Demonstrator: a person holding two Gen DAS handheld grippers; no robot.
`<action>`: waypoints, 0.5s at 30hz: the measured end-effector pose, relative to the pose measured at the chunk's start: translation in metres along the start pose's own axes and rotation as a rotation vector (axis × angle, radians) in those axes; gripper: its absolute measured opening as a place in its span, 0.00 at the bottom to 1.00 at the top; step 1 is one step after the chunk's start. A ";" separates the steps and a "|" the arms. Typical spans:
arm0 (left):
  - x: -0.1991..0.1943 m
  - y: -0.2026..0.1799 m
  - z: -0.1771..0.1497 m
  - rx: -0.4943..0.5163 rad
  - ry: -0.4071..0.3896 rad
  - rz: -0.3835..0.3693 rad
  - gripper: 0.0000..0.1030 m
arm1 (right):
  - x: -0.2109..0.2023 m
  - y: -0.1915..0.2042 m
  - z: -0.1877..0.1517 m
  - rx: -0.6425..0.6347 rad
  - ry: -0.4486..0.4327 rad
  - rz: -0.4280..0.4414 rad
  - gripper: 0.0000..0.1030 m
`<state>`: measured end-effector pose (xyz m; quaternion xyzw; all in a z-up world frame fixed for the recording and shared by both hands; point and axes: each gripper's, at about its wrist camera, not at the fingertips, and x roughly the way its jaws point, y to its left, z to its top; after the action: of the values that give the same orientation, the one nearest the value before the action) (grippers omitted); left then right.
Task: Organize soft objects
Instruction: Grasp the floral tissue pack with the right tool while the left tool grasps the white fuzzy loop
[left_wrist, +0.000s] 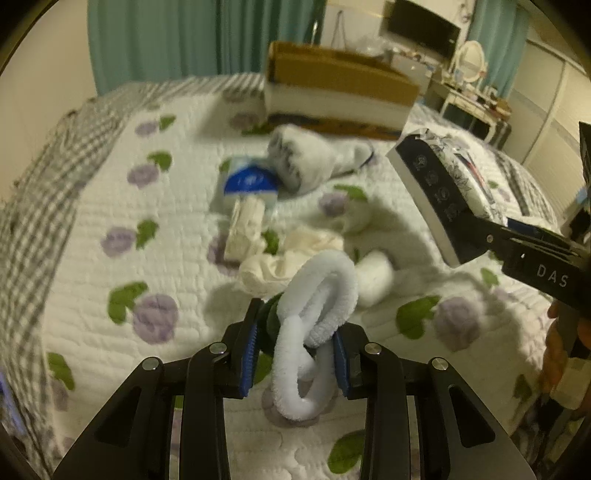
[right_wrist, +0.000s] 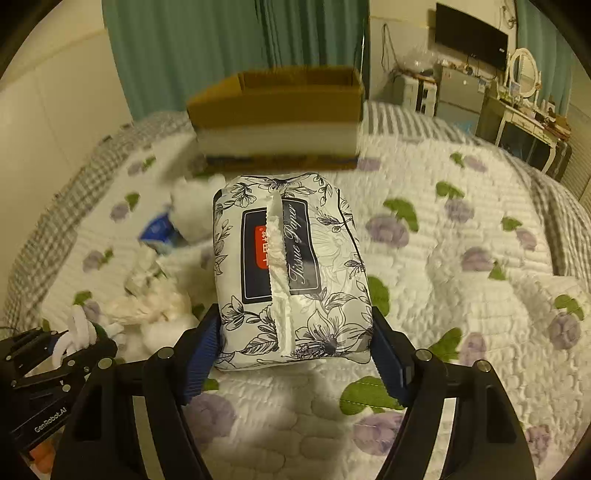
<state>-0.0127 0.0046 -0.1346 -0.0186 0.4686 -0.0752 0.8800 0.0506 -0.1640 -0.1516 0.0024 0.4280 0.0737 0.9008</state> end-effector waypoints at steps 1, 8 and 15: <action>-0.006 -0.002 0.003 0.013 -0.014 0.000 0.32 | -0.006 -0.001 0.002 0.002 -0.011 0.001 0.73; -0.037 -0.008 0.039 0.041 -0.099 -0.006 0.32 | -0.052 -0.013 0.039 0.020 -0.123 0.025 0.73; -0.058 -0.022 0.108 0.101 -0.212 -0.029 0.32 | -0.064 -0.017 0.108 -0.026 -0.211 0.004 0.73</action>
<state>0.0421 -0.0125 -0.0243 0.0110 0.3682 -0.1087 0.9233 0.0961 -0.1836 -0.0352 -0.0008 0.3297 0.0802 0.9407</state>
